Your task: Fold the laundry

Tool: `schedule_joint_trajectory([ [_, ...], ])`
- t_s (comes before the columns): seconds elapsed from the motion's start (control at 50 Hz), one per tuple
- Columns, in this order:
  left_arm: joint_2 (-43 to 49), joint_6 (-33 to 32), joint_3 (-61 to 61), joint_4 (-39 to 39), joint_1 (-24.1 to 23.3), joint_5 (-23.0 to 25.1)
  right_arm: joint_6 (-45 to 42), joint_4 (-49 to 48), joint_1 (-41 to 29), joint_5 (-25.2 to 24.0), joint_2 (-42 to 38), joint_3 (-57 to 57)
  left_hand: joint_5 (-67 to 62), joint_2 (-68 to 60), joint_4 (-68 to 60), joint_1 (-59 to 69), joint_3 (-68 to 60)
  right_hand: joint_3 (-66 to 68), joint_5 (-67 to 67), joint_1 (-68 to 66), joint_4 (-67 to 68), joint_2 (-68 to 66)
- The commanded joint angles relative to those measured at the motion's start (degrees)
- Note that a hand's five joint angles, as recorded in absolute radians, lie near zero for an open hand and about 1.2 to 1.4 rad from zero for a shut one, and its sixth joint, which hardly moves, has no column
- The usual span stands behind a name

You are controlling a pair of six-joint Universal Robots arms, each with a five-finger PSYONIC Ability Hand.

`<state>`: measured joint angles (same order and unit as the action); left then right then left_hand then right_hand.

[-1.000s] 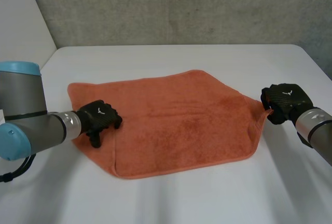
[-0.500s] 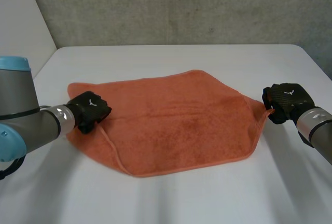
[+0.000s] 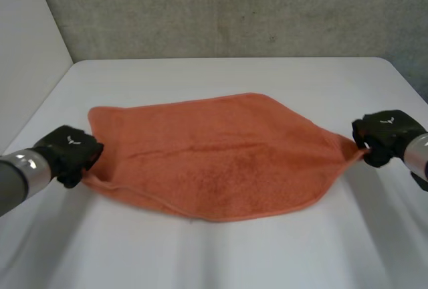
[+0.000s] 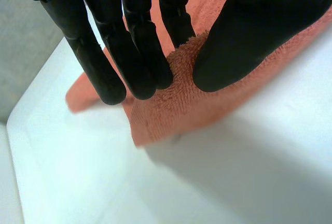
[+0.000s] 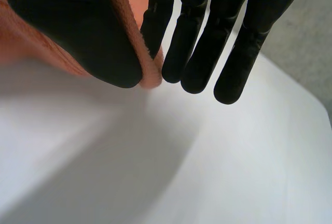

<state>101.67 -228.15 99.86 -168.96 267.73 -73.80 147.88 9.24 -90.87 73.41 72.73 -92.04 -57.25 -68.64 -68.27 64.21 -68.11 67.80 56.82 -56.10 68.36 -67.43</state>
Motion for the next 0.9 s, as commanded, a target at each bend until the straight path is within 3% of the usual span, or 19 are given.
schedule_joint_trajectory([
  [0.02, -9.8, 3.3, 8.6, 0.8, 4.3, 0.0, -12.9, 13.1, 3.6, 2.4, 3.1, -0.9, -12.8, -11.4, -11.7, 15.8, -11.9, 12.2, 13.2, -23.9, 11.6, -12.6],
  [0.14, -17.7, 3.3, 12.6, 3.3, 8.7, 0.7, -22.5, 18.3, 7.6, 3.5, 5.1, -4.4, -12.8, -11.4, -11.7, 15.8, -11.9, 12.2, 13.2, -23.9, 11.6, -12.6],
  [0.26, -18.0, 3.3, 12.7, 3.2, 10.4, 1.0, -22.8, 17.1, 8.4, 2.9, 5.1, -4.1, -12.8, -11.4, -11.7, 15.8, -11.9, 12.2, 13.2, -23.9, 11.6, -12.6],
  [0.38, -10.8, 3.3, 12.7, 0.0, 10.3, 3.7, -17.8, 10.6, 7.4, 2.5, 3.9, -4.1, -12.8, -11.4, -11.7, 15.8, -11.9, 12.2, 13.2, -23.9, 11.6, -12.6],
  [0.46, -2.3, 3.5, 10.1, -3.5, 8.3, 3.7, -13.9, 5.9, 4.1, 3.0, -1.5, -1.0, -12.8, -11.4, -11.7, 15.8, -11.9, 12.2, 13.2, -23.9, 11.6, -12.6],
  [0.54, 5.7, 5.4, 0.3, -5.5, 2.1, 2.3, -9.1, 3.2, -0.3, 4.6, -6.1, 7.6, -12.8, -11.4, -11.7, 15.8, -11.9, 12.2, 13.2, -23.9, 11.6, -12.6],
  [0.64, 9.3, 10.5, -15.7, -5.6, -1.0, -3.5, -3.9, 3.0, -1.8, 7.1, -7.1, 18.2, -12.8, -11.4, -11.7, 15.8, -11.9, 12.2, 13.2, -23.9, 11.6, -12.6],
  [0.74, 10.1, 15.3, -33.2, -6.2, -3.2, -6.7, 7.2, -3.4, -2.9, 9.3, -7.0, 38.8, -12.8, -11.4, -11.7, 15.8, -11.9, 12.2, 13.2, -23.9, 11.6, -12.6],
  [0.78, 9.8, 20.3, -44.9, -10.9, -3.9, -7.5, 9.4, -5.3, -3.0, 9.5, -6.9, 40.7, -12.8, -11.4, -11.7, 15.8, -11.9, 12.2, 13.2, -23.9, 11.6, -12.6],
  [0.8, 9.8, 20.3, -44.9, -11.0, -3.9, -7.5, 16.2, -11.6, -2.9, 10.5, -6.0, 43.6, -12.8, -11.4, -11.7, 15.8, -11.9, 12.2, 13.2, -23.9, 11.6, -12.6],
  [0.82, 9.1, 25.1, -48.1, -18.6, -3.9, -8.5, 18.1, -13.8, -2.9, 10.9, -5.4, 43.6, -12.8, -11.4, -11.7, 15.8, -11.9, 12.2, 13.2, -23.9, 11.6, -12.6],
  [0.88, 7.6, 28.1, -48.0, -23.0, -4.0, -9.6, 22.5, -19.7, -2.6, 11.8, -1.7, 42.1, -12.8, -11.4, -11.7, 15.8, -11.9, 12.2, 13.2, -23.9, 11.6, -12.6],
  [0.9, 5.6, 31.2, -46.1, -27.6, -3.9, -10.8, 24.4, -22.6, -2.2, 11.4, 0.8, 39.9, -12.8, -11.4, -11.7, 15.8, -11.9, 12.2, 13.2, -23.9, 11.6, -12.6],
])
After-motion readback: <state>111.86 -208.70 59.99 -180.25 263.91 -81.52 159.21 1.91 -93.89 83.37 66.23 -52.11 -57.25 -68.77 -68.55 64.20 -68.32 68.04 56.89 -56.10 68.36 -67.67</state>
